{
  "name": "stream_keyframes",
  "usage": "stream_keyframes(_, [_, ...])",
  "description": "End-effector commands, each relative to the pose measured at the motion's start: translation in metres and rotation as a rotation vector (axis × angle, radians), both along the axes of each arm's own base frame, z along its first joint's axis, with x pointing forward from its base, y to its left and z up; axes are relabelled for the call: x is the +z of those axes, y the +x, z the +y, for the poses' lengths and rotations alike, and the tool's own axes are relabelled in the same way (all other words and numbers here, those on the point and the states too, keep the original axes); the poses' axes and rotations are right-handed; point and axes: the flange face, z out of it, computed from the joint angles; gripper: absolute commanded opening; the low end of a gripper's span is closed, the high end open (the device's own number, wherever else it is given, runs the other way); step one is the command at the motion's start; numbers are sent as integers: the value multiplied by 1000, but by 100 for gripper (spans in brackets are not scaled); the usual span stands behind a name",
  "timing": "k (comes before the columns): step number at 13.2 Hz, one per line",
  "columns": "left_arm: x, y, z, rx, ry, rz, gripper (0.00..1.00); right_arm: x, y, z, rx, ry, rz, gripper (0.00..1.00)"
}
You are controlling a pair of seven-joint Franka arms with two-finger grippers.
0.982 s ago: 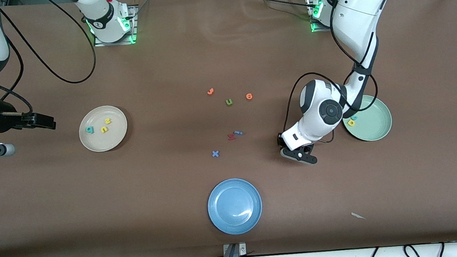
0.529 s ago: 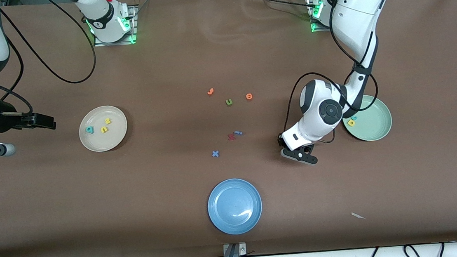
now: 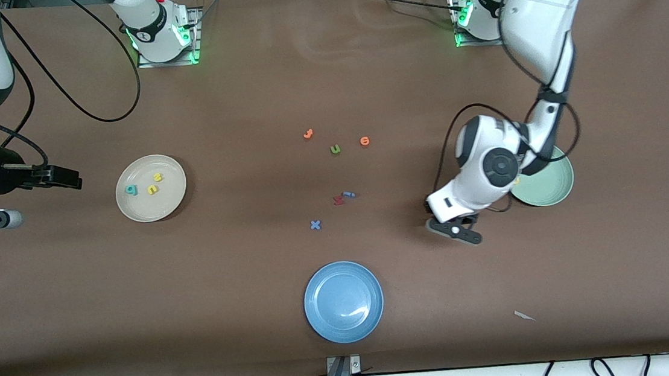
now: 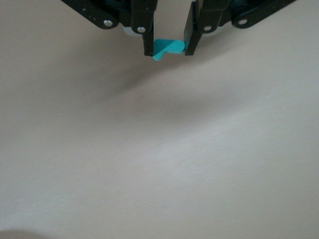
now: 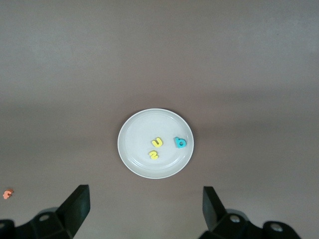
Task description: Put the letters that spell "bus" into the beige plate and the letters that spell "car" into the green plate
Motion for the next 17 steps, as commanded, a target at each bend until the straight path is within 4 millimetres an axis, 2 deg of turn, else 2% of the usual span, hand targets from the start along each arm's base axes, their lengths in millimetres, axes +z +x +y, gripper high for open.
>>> stream_keyframes(1, [36, -4, 70, -95, 22, 56, 13, 2, -3, 0, -5, 1, -9, 100])
stream_keyframes(5, [37, -44, 175, -147, 43, 115, 13, 2, -3, 0, -5, 1, -9, 100])
stream_keyframes(7, [39, -63, 218, -196, 87, 136, 15, 1, -4, 0, -5, 1, -6, 100])
stream_keyframes(9, [40, -73, 249, -212, 88, 145, 19, 1, -4, 0, -7, 1, -6, 100])
stream_keyframes(10, [37, -76, 254, -205, 88, 152, 24, 2, -4, 0, -5, 1, -7, 100])
stream_keyframes(12, [36, -76, 255, -192, 88, 155, 55, 2, -3, 0, -5, 1, -9, 100])
stream_keyframes(14, [37, -76, 257, -186, 87, 154, 100, 2, -3, 0, -7, 1, -9, 100])
stream_keyframes(17, [39, -81, 256, -175, 89, 145, 100, 2, -4, 0, -7, 1, -7, 100])
